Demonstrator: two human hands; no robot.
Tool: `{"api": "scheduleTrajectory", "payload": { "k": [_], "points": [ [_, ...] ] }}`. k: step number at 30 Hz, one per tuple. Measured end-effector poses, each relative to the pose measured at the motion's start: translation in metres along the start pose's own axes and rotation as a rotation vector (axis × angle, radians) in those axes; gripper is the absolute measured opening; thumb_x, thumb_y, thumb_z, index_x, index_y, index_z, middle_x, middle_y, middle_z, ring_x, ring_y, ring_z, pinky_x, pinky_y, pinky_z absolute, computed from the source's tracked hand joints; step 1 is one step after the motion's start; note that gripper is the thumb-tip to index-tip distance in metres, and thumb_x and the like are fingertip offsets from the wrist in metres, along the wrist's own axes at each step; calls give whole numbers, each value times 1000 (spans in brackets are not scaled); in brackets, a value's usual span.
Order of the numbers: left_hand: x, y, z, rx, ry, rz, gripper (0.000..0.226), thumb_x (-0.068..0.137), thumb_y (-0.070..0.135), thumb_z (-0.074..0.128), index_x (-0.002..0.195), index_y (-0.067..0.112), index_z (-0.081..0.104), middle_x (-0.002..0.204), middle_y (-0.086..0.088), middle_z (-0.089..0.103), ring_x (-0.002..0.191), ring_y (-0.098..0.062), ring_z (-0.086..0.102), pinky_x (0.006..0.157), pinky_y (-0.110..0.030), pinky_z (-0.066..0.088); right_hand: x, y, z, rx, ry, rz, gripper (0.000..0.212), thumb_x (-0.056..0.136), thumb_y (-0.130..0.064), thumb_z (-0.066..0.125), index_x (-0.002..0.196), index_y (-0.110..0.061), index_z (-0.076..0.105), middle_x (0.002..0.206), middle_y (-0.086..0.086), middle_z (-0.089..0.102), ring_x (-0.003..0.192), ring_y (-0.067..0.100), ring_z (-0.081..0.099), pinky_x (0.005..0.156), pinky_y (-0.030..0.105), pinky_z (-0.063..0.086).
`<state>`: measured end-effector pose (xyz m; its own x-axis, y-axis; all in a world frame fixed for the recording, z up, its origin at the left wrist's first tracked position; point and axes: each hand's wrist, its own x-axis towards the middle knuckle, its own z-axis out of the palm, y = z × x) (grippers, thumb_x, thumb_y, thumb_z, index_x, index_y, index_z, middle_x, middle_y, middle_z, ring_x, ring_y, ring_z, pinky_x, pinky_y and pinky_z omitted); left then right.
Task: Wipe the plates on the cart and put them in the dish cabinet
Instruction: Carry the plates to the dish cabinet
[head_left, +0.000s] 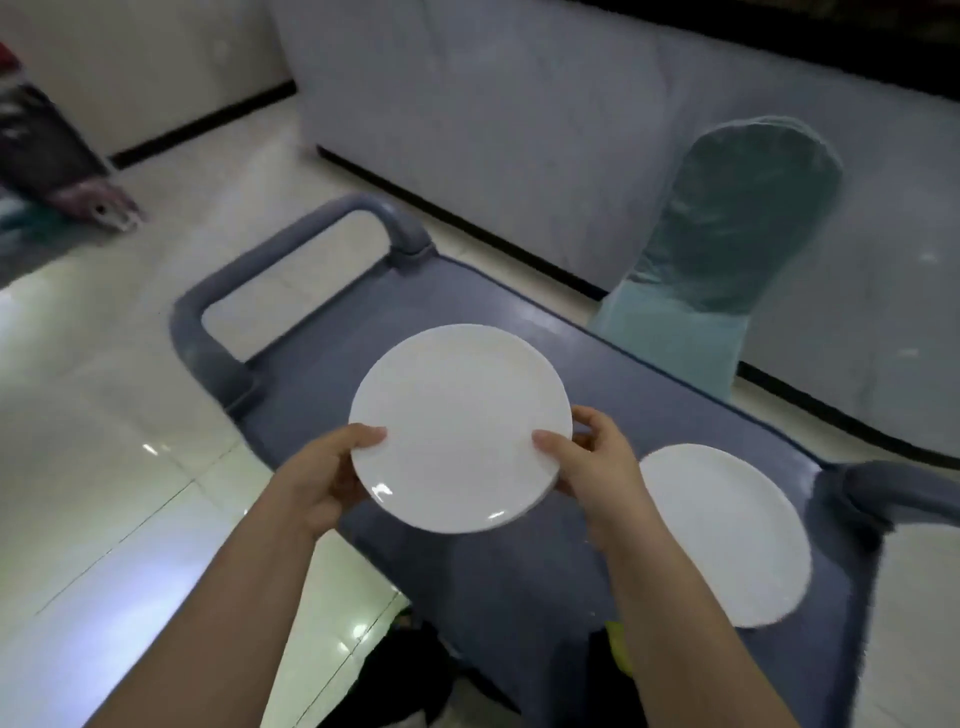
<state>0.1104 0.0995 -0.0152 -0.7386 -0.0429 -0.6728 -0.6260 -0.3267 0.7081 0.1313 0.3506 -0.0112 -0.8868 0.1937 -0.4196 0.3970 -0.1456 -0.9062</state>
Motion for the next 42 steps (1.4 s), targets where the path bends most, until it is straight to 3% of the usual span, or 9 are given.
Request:
{"api": "scheduleTrajectory", "payload": {
  "k": [7, 12, 16, 24, 28, 31, 38, 40, 42],
  "points": [
    [-59, 17, -203, -323, 289, 120, 32, 82, 8, 62, 114, 4, 65, 110, -12, 72, 96, -29, 67, 77, -37, 56, -10, 15, 214, -167, -423, 57, 39, 84, -7, 71, 119, -16, 56, 111, 7, 67, 92, 25, 67, 70, 40, 58],
    [-102, 28, -360, -479, 438, 250, 17, 80, 6, 64, 96, 9, 67, 97, -10, 68, 90, -29, 59, 78, -37, 51, -53, 39, 388, -232, -675, 101, 39, 86, -5, 69, 122, -13, 56, 105, 6, 70, 88, 23, 68, 68, 33, 56],
    [-133, 43, -488, -516, 506, 330, 48, 54, 15, 70, 101, 10, 60, 97, -13, 53, 87, -30, 38, 65, -37, 36, -95, 64, 527, -261, -810, 139, 52, 82, -3, 72, 127, -20, 52, 108, 11, 70, 88, 25, 69, 69, 35, 57],
    [-156, 61, -698, -736, 598, 438, 25, 79, 4, 61, 105, 5, 59, 82, -6, 74, 68, -18, 70, 55, -28, 58, -160, 111, 764, -473, -1058, 273, 17, 88, -2, 61, 104, -3, 67, 92, 8, 76, 77, 17, 72, 64, 27, 57],
    [-161, 76, -793, -801, 692, 442, 51, 64, 14, 65, 114, 4, 62, 112, -14, 70, 100, -28, 66, 92, -46, 53, -178, 143, 884, -562, -1201, 310, 31, 90, -4, 60, 120, 1, 61, 109, 15, 72, 90, 24, 71, 63, 28, 56],
    [-159, 91, -872, -844, 775, 487, 60, 58, 14, 70, 117, 4, 61, 116, -12, 69, 108, -33, 65, 100, -57, 46, -193, 165, 984, -606, -1343, 335, 43, 84, -10, 67, 125, -1, 58, 115, 16, 70, 99, 28, 69, 66, 31, 57],
    [-173, 152, -1052, -999, 1002, 560, 67, 50, 17, 83, 112, 4, 62, 94, -19, 61, 68, -23, 60, 55, -30, 49, -254, 197, 1232, -674, -1506, 345, 42, 83, -14, 72, 121, -5, 58, 93, 14, 65, 83, 28, 51, 58, 30, 52],
    [-178, 169, -1100, -989, 1029, 601, 47, 54, 24, 86, 88, 8, 59, 75, -13, 46, 47, -14, 47, 41, -20, 30, -275, 202, 1294, -694, -1541, 338, 42, 85, -13, 69, 124, -5, 56, 89, 14, 61, 74, 27, 46, 53, 28, 42],
    [-180, 183, -1152, -1014, 1089, 596, 19, 77, 18, 71, 87, 10, 58, 80, -13, 58, 57, -16, 61, 45, -22, 45, -293, 211, 1354, -710, -1557, 333, 35, 88, -13, 66, 122, -9, 57, 97, 13, 66, 80, 31, 56, 64, 35, 49]
  ]
}}
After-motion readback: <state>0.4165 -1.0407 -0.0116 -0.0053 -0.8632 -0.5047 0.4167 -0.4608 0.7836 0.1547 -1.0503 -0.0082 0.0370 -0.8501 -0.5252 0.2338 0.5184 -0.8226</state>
